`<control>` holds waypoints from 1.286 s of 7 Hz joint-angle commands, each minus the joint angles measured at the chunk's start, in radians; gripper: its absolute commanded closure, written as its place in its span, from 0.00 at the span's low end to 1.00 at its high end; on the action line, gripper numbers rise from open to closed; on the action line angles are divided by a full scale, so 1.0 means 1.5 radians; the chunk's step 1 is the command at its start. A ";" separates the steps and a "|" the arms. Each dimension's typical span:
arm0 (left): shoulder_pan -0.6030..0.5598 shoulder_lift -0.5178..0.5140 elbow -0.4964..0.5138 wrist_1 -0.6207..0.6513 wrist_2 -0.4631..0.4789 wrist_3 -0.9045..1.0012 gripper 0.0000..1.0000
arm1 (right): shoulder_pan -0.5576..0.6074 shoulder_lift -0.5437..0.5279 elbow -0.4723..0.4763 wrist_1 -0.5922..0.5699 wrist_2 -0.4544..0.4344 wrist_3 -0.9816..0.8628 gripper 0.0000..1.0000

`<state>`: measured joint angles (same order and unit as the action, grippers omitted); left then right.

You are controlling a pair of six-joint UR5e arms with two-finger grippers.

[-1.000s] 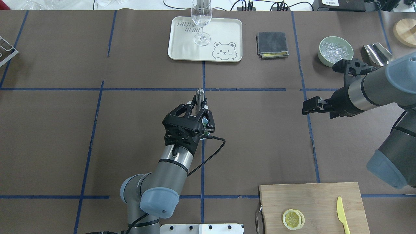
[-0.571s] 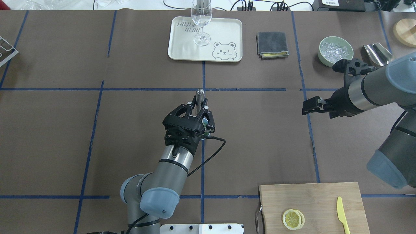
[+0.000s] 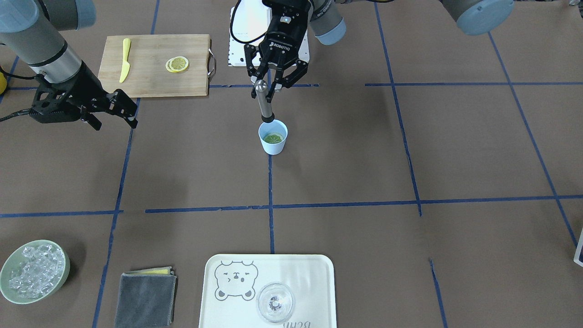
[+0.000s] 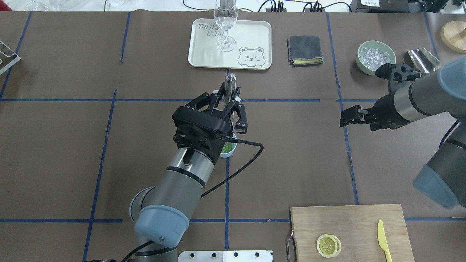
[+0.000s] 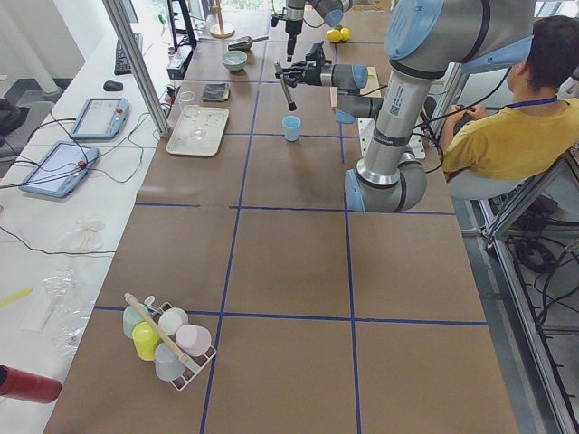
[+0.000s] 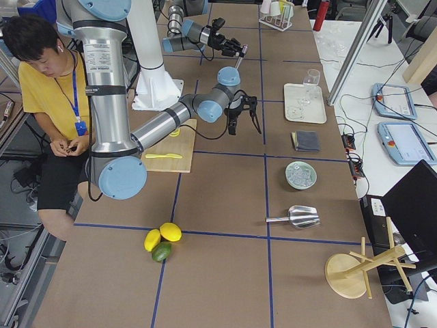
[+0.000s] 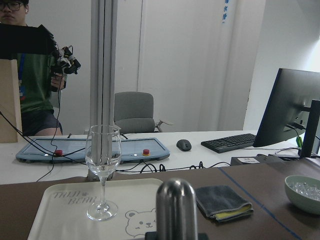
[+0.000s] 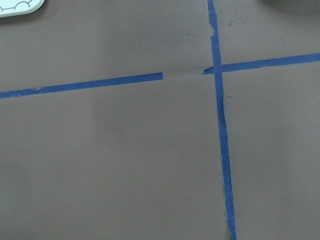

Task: Squeeze lemon into cup
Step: 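Lift the muddler out of the cup and carry it back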

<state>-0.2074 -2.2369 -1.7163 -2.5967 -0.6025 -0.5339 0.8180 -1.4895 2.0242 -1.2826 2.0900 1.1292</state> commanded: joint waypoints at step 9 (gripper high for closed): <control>-0.268 0.377 -0.117 0.054 -0.510 -0.019 1.00 | 0.001 -0.009 -0.007 0.000 0.002 0.000 0.00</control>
<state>-0.5533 -1.7618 -1.8909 -2.5204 -1.3107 -0.5565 0.8192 -1.5025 2.0142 -1.2824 2.0919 1.1290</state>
